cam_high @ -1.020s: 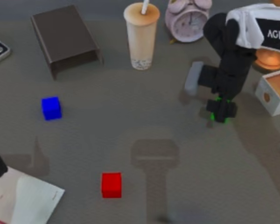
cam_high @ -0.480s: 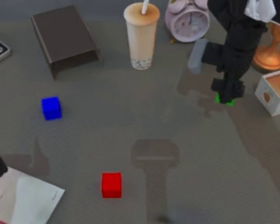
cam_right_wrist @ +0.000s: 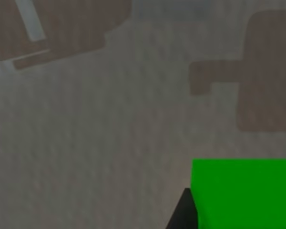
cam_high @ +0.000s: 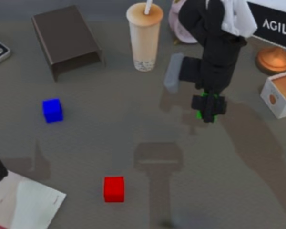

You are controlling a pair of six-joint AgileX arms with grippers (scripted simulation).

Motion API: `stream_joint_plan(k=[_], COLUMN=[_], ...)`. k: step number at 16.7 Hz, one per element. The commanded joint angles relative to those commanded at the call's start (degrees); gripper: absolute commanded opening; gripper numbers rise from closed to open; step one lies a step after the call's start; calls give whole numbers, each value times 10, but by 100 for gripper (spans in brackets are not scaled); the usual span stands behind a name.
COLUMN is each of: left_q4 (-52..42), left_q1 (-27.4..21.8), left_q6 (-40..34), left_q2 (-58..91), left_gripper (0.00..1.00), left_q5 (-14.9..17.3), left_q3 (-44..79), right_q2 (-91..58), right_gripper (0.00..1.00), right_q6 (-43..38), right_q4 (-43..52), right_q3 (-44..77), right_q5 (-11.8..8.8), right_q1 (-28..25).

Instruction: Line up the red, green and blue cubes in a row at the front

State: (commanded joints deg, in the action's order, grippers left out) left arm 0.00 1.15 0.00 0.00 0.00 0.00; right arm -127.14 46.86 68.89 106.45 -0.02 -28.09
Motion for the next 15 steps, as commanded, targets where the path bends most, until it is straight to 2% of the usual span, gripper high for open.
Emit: stream_joint_plan(k=[6,8,15], left_q4=[0,0,0], left_q1=[0,0,0], left_q6=[0,0,0], left_q2=[0,0,0], left_gripper=[100,100,100], left_q5=[0,0,0], left_q3=[0,0,0], right_q2=[87,109,114], right_gripper=[0,0,0], right_q6=[-65,-80,-86], right_q4=[-24,-31,-42], right_q3=[-116,-142,-159], right_q5=[-1,-1,-1], right_q1=[-182,-221,-233])
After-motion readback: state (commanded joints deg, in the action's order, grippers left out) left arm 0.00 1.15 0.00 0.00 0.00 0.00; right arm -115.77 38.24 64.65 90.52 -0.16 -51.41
